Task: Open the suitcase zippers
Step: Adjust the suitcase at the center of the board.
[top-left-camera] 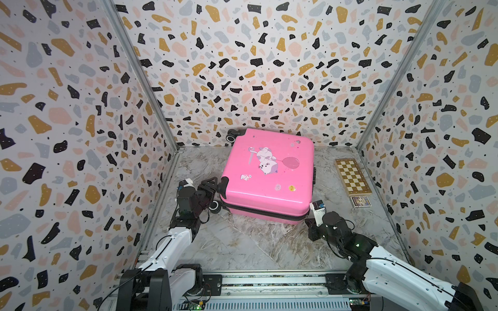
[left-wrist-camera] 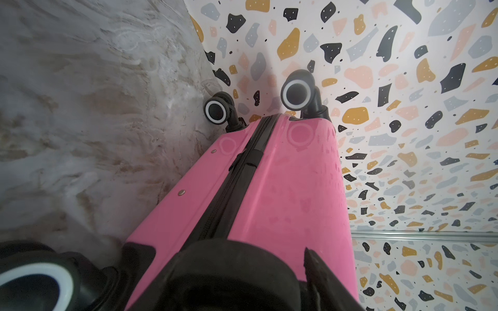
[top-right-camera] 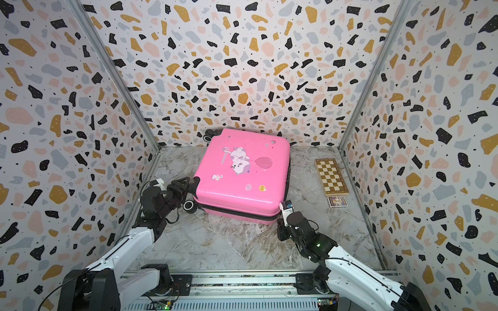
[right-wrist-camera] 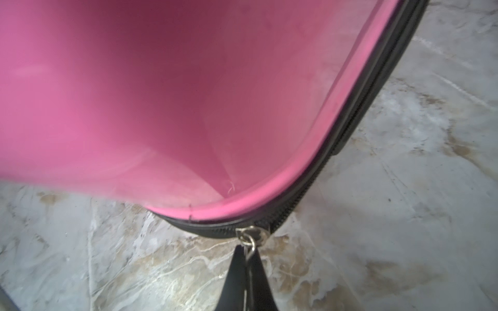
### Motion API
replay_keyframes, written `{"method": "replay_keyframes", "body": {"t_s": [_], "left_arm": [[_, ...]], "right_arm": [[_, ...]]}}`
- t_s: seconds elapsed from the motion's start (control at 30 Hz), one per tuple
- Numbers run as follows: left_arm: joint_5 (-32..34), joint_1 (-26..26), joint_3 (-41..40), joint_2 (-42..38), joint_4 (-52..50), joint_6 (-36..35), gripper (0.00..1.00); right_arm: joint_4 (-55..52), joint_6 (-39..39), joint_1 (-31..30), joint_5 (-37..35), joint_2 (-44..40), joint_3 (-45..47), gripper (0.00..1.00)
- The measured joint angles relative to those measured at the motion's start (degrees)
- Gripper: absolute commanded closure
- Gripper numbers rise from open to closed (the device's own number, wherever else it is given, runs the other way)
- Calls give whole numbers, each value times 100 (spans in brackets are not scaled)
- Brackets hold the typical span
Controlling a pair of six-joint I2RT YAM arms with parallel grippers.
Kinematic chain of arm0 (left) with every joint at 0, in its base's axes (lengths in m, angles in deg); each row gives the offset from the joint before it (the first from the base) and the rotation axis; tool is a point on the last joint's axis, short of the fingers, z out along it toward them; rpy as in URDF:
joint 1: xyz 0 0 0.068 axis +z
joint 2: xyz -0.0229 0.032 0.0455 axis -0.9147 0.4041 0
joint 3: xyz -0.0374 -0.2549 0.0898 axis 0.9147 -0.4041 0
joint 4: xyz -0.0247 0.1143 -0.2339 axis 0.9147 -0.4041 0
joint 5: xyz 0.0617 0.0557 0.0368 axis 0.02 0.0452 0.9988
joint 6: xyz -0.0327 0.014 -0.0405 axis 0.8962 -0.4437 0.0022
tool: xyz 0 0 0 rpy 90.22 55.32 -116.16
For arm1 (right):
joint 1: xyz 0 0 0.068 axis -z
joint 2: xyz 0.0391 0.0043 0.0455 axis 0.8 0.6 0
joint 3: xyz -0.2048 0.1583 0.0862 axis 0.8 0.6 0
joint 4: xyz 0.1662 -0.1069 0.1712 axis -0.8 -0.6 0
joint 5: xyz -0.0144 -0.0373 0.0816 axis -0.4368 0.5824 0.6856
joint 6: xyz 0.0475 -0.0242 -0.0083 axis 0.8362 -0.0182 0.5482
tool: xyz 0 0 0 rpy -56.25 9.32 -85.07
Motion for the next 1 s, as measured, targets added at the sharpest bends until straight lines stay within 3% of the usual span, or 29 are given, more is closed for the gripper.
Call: {"method": "replay_keyframes", "body": {"t_s": [0.17, 0.37, 0.73, 1.0], "left_arm": [[-529, 280, 85, 131, 57, -170, 60], [-697, 400, 170, 76, -162, -297, 54], [-518, 562, 260, -166, -625, -308, 51], [-494, 577, 273, -162, -658, -306, 42]], "right_arm": [[-101, -11, -205, 315, -433, 170, 100], [-247, -94, -673, 245, -636, 249, 100], [-319, -520, -1921, -962, -144, 13, 100], [-557, -850, -2037, -920, -133, -155, 100]]}}
